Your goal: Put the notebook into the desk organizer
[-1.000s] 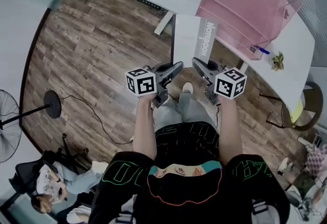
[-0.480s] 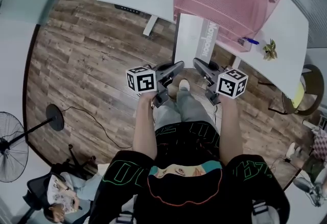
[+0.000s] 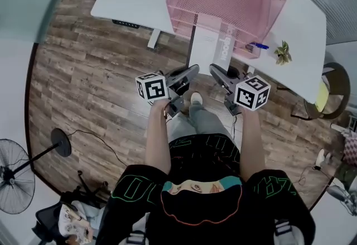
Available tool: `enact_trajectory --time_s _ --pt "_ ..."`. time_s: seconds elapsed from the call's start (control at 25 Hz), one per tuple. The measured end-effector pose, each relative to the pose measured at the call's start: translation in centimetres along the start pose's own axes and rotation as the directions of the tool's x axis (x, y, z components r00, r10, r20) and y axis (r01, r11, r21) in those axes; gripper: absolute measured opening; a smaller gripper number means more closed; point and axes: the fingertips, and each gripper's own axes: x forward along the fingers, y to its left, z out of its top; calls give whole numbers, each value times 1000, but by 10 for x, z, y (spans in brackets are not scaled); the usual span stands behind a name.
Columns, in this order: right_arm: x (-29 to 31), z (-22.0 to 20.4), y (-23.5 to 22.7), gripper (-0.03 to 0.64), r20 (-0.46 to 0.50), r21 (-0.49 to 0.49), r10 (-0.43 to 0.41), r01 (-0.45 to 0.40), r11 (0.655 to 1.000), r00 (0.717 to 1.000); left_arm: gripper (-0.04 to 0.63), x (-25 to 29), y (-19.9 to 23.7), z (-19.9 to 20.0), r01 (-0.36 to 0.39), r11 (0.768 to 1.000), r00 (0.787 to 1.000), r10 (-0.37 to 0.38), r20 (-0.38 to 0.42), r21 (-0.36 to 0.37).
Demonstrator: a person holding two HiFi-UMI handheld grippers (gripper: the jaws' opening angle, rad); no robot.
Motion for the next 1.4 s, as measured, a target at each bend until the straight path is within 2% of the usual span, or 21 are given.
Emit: enact_trajectory --time_s 0.04,0.08,0.12,0.32,0.44,0.52,0.56,0.68,0.84,1.0,1.08,1.28,1.4 --pt "-2 1 -1 124 -13 -11 -5 5 1000 1000 8 4 -1 2 11 1000 1000 -11 4 -3" --pt "-4 0 -3 192 -34 -24 -12 11 1000 999 6 7 -2 4 21 1000 1000 -21 11 -7" --pt "-6 0 -5 221 -57 -41 -23 20 999 998 6 10 -2 7 27 1000 999 -26 20 -14" --pt "-18 -7 -10 222 -191 -179 -97 62 982 977 9 21 1 20 20 999 999 -19 51 -26" --pt "-23 -21 0 197 -326 -248 -78 -6 969 942 14 27 2 30 10 1000 998 -9 63 -20" --pt "-21 -24 9 77 -354 -318 -78 -41 947 932 15 30 2 37 5 1000 997 -3 76 -19" --pt "-18 -21 13 32 -341 -352 -87 -41 935 936 17 32 2 40 1 1000 997 0 83 -20" --pt "-3 -6 16 26 -282 -405 -124 -1 914 951 39 37 2 48 -21 1000 996 23 92 -15" --pt "15 12 7 26 -222 -470 -229 102 877 948 77 41 7 56 -107 993 991 102 86 50" --pt "31 32 7 26 -164 -493 -261 150 857 951 188 35 9 63 -179 974 983 171 63 138" --pt "39 40 4 26 -149 -504 -278 169 847 949 216 30 8 67 -189 969 982 181 59 162" --pt "53 58 -7 26 -114 -495 -346 249 832 931 207 11 2 81 -221 953 974 205 94 207" --pt "59 68 -11 26 -87 -476 -380 297 828 921 145 -4 -4 96 -257 935 963 227 145 245"
